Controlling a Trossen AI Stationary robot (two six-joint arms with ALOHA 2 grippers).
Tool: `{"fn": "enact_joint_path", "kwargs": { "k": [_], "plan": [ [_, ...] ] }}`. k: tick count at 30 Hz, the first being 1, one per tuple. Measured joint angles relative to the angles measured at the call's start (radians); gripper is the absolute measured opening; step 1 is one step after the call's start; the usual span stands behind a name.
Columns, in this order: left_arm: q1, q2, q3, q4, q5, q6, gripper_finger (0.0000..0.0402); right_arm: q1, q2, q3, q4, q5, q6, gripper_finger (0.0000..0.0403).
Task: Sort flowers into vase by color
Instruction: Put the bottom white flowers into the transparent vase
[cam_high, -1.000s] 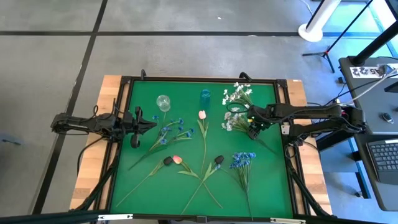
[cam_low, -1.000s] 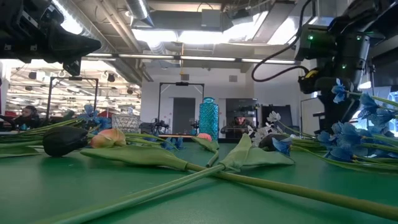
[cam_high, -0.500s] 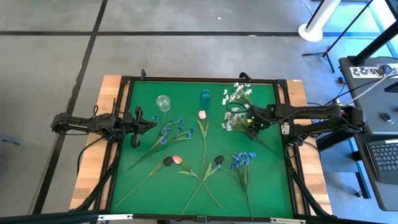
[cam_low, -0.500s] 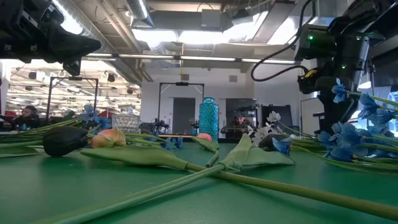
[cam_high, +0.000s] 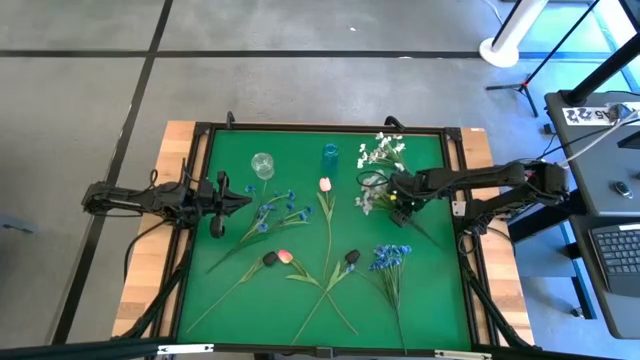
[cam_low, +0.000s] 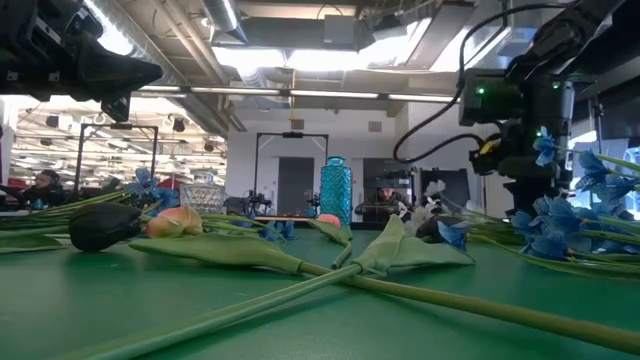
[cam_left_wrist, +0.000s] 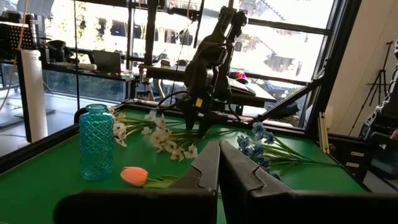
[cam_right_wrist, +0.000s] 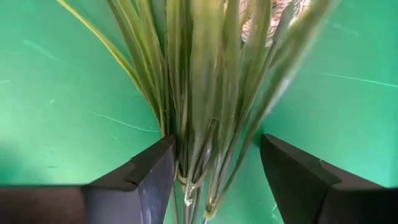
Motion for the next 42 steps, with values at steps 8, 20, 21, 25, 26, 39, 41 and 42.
{"fn": "enact_joint_path", "kwargs": {
  "k": [8,20,21,25,26,39,41,42],
  "plan": [
    [0.0,0.0,0.0,0.0,0.0,0.0,0.0,0.0,-0.042,-0.004,0.019,-0.006,-0.016,0.0149],
    [0.0,0.0,0.0,0.0,0.0,0.0,0.0,0.0,-0.158,0.033,0.042,-0.051,-0.022,0.0017],
    [0.0,0.0,0.0,0.0,0.0,0.0,0.0,0.0,-0.172,0.048,0.041,-0.057,-0.026,0.0011],
    [0.0,0.0,0.0,0.0,0.0,0.0,0.0,0.0,-0.235,0.125,0.041,-0.067,-0.047,0.0012],
    [0.0,0.0,0.0,0.0,0.0,0.0,0.0,0.0,-0.25,0.146,0.042,-0.067,-0.055,0.0012],
    [0.0,0.0,0.0,0.0,0.0,0.0,0.0,0.0,-0.372,0.219,0.505,-0.132,-0.218,0.0005],
    [0.0,0.0,0.0,0.0,0.0,0.0,0.0,0.0,-0.372,0.219,0.56,-0.157,-0.242,0.0003],
    [0.0,0.0,0.0,0.0,0.0,0.0,0.0,0.0,-0.372,0.219,0.583,-0.169,-0.255,0.0003]
  ]
}}
